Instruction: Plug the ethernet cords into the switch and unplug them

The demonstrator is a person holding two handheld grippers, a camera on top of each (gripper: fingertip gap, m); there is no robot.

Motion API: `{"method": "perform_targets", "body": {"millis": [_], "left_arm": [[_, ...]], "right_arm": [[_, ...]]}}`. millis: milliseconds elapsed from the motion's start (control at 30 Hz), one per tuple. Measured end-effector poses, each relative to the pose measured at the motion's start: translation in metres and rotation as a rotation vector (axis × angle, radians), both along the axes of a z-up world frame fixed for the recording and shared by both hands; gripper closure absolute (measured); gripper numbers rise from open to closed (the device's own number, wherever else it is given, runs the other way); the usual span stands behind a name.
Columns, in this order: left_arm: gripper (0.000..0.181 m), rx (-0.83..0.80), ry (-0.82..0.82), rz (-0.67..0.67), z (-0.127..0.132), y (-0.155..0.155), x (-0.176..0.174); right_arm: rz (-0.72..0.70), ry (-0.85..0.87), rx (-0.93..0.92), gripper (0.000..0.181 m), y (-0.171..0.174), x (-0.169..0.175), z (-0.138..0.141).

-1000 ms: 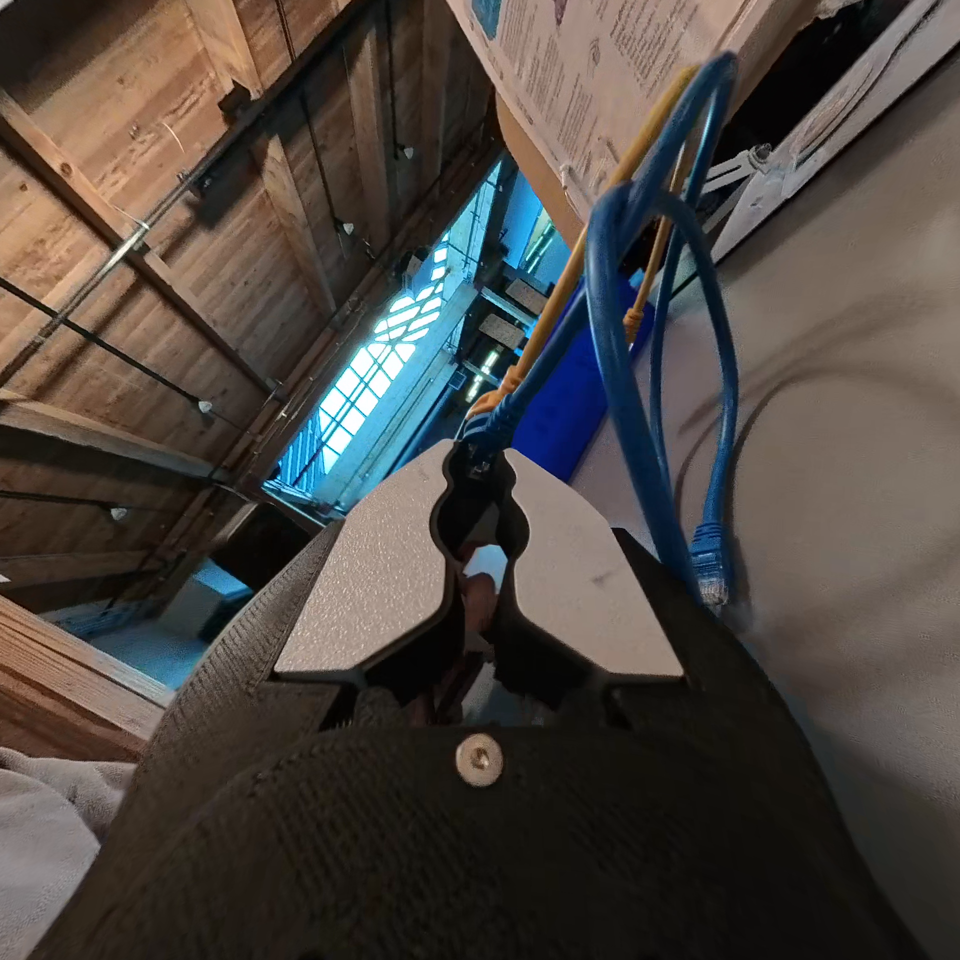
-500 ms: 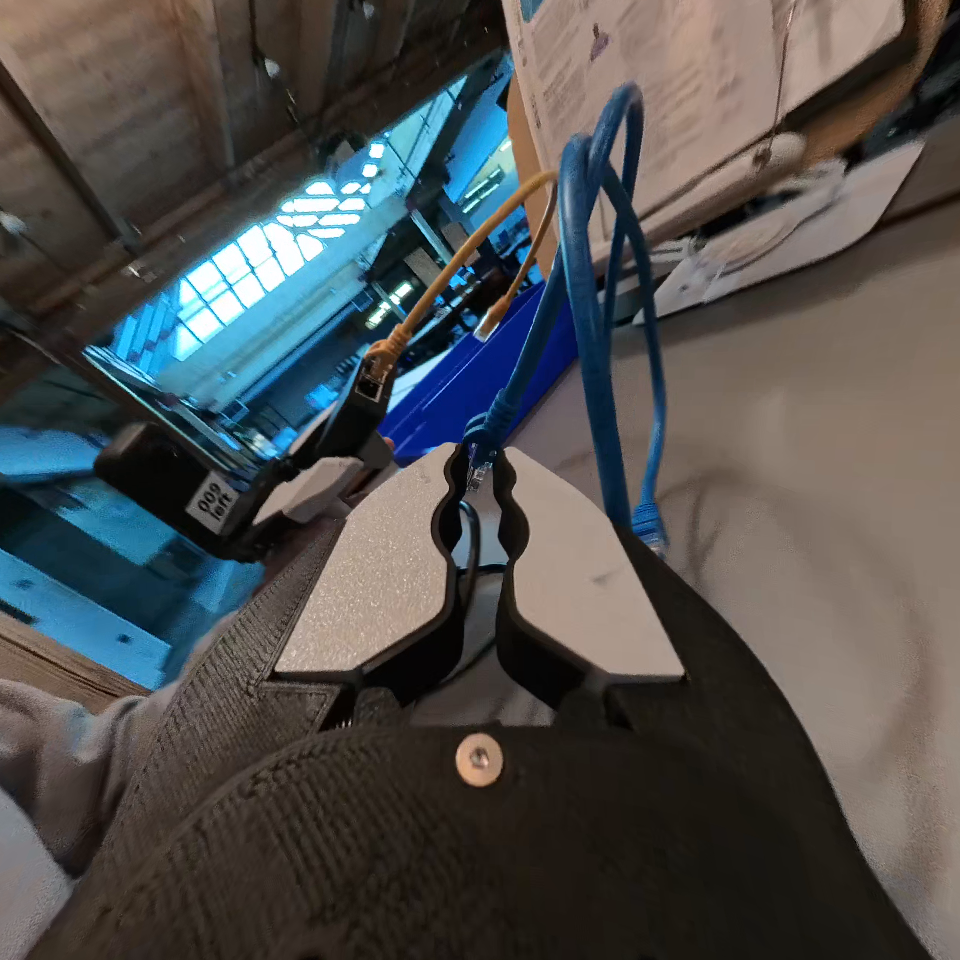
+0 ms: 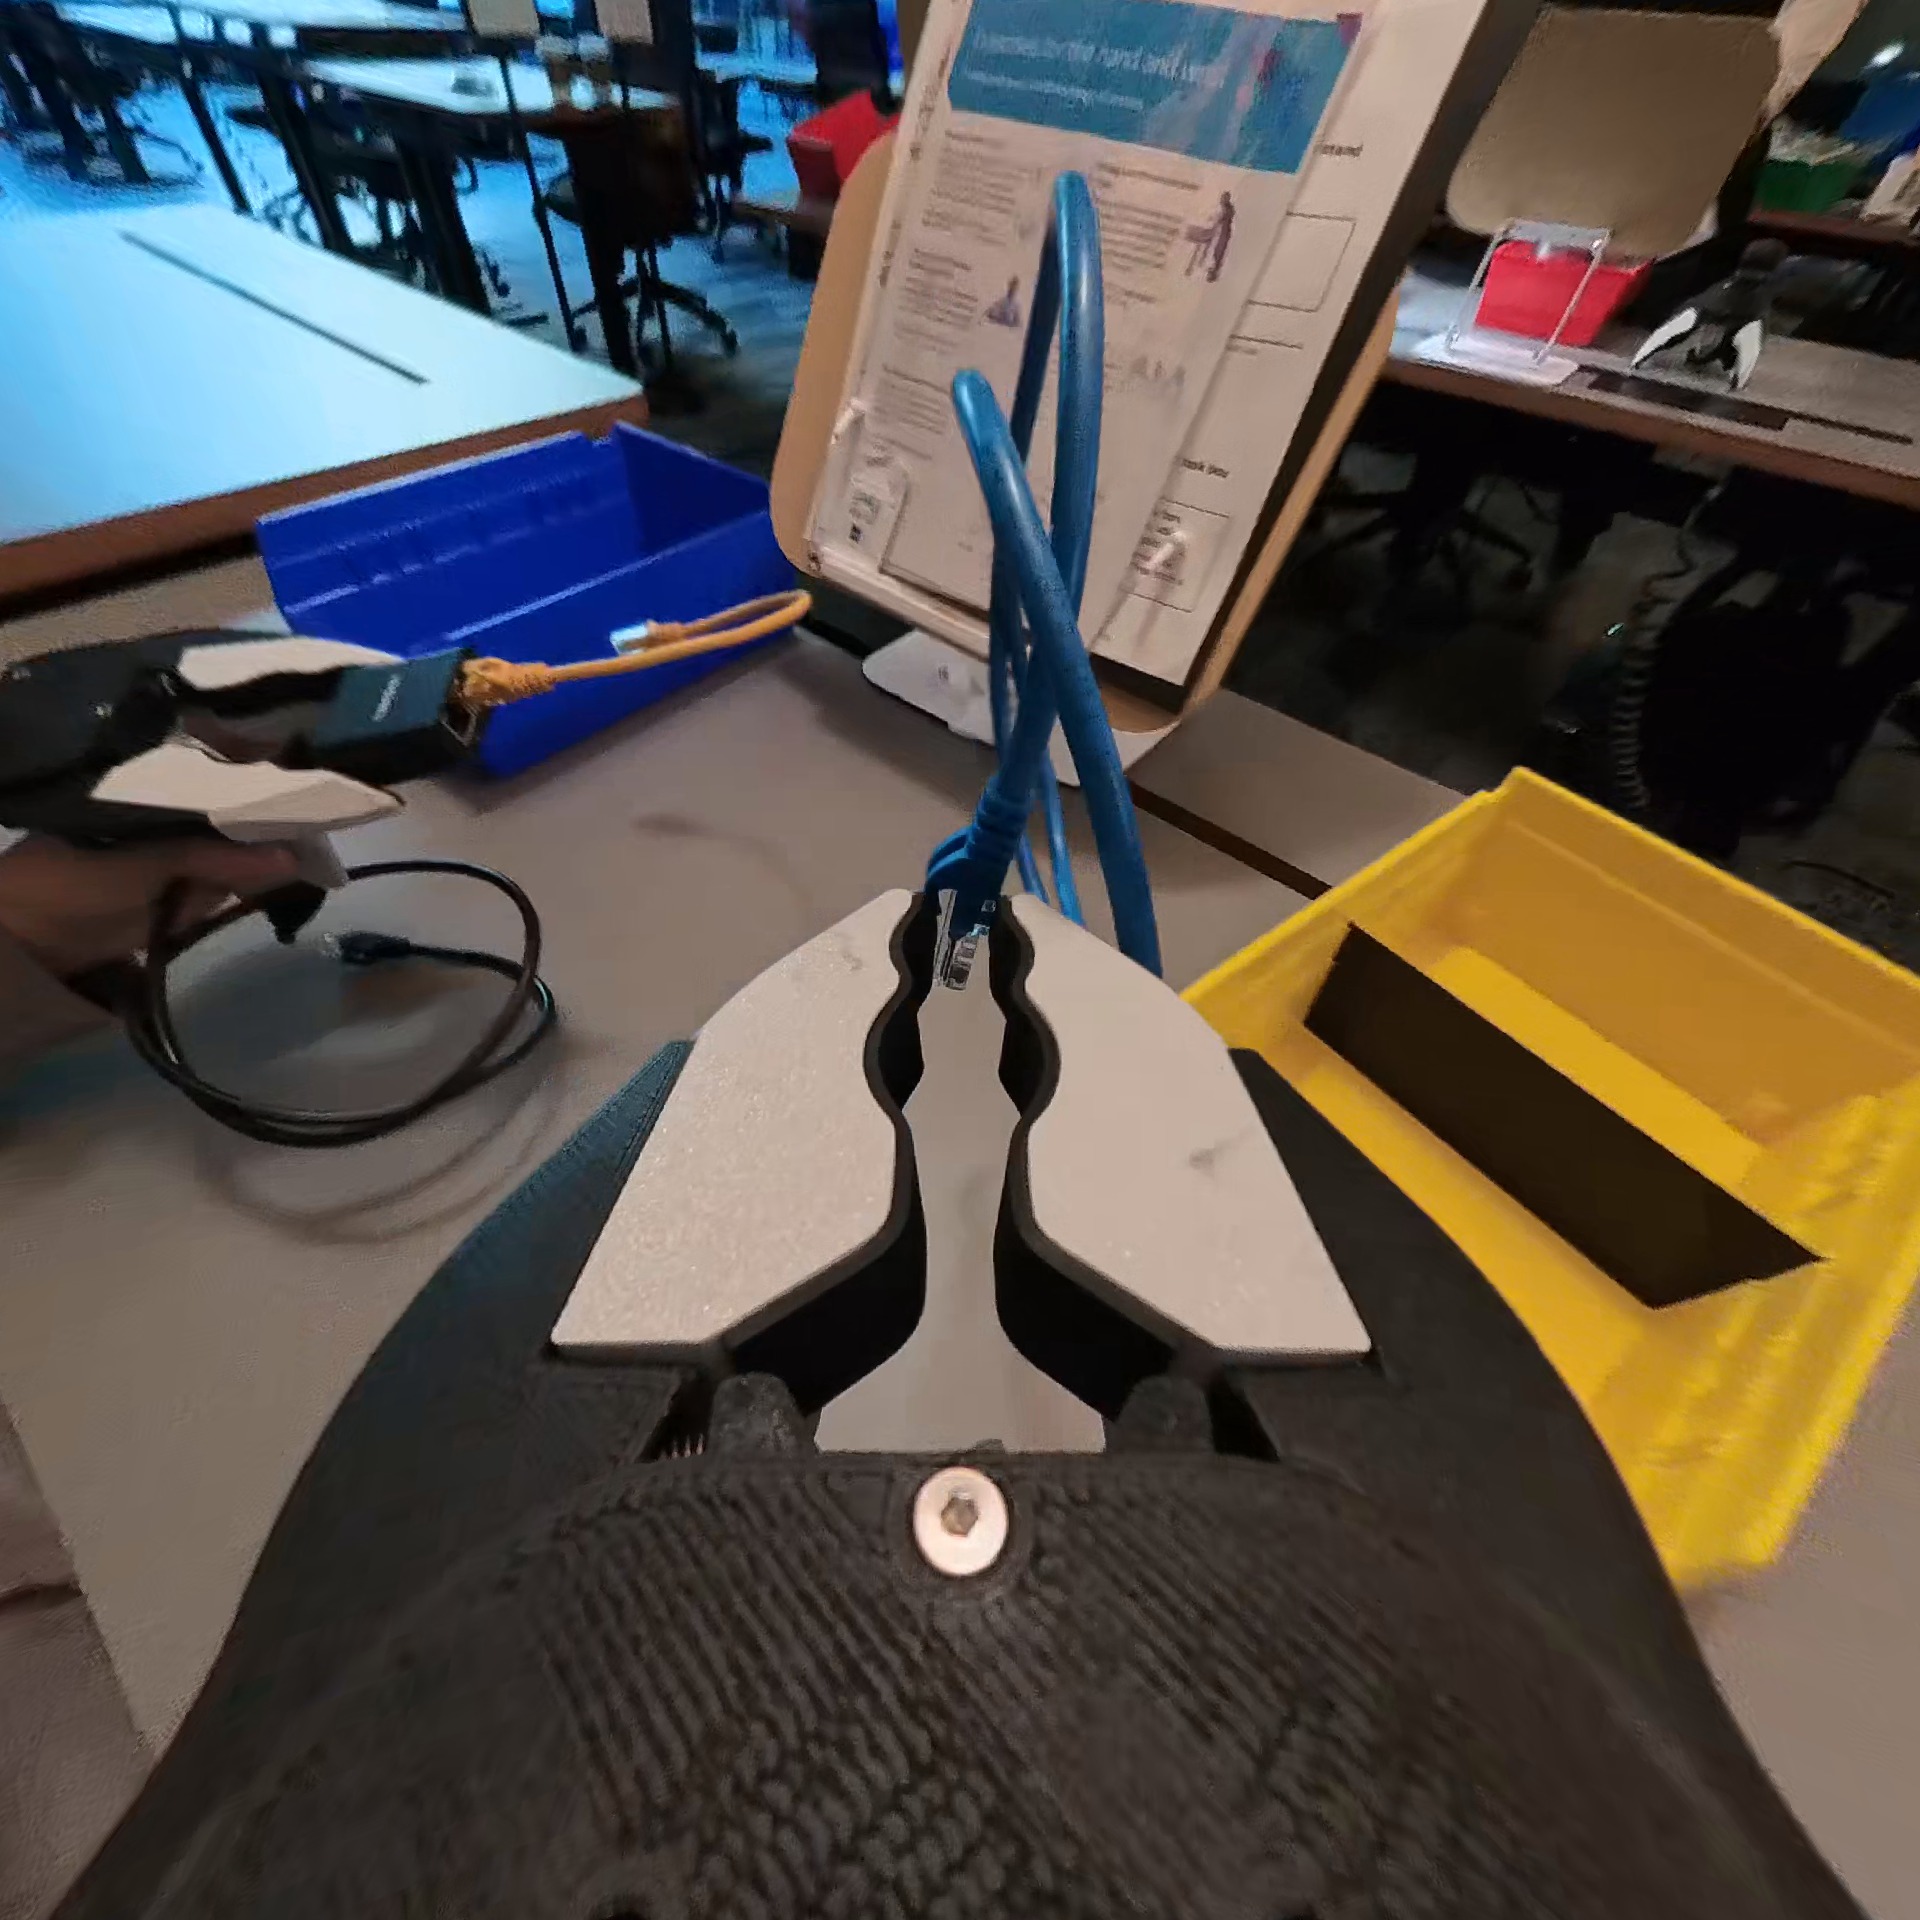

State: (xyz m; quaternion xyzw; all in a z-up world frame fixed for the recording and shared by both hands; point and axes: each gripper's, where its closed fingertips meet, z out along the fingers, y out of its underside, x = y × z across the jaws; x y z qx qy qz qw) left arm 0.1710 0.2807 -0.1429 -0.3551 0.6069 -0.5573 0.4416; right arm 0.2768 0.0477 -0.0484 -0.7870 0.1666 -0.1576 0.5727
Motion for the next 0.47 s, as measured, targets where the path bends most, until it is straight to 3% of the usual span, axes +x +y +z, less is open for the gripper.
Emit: {"method": "perform_targets", "body": {"millis": [167, 333, 467], "left_arm": [[0.12, -0.006, 0.009, -0.005, -0.003, -0.001, 0.001], [0.12, -0.017, 0.014, -0.016, -0.003, -0.003, 0.001], [0.12, -0.015, 0.021, -0.022, -0.006, -0.006, 0.002]], "right_arm": [[-0.02, -0.02, -0.212, 0.17, -0.043, 0.049, -0.001], [-0.082, 0.035, -0.533, 0.17, -0.082, 0.093, -0.035], [-0.027, 0.163, -0.694, 0.17, -0.094, 0.111, -0.065]]}}
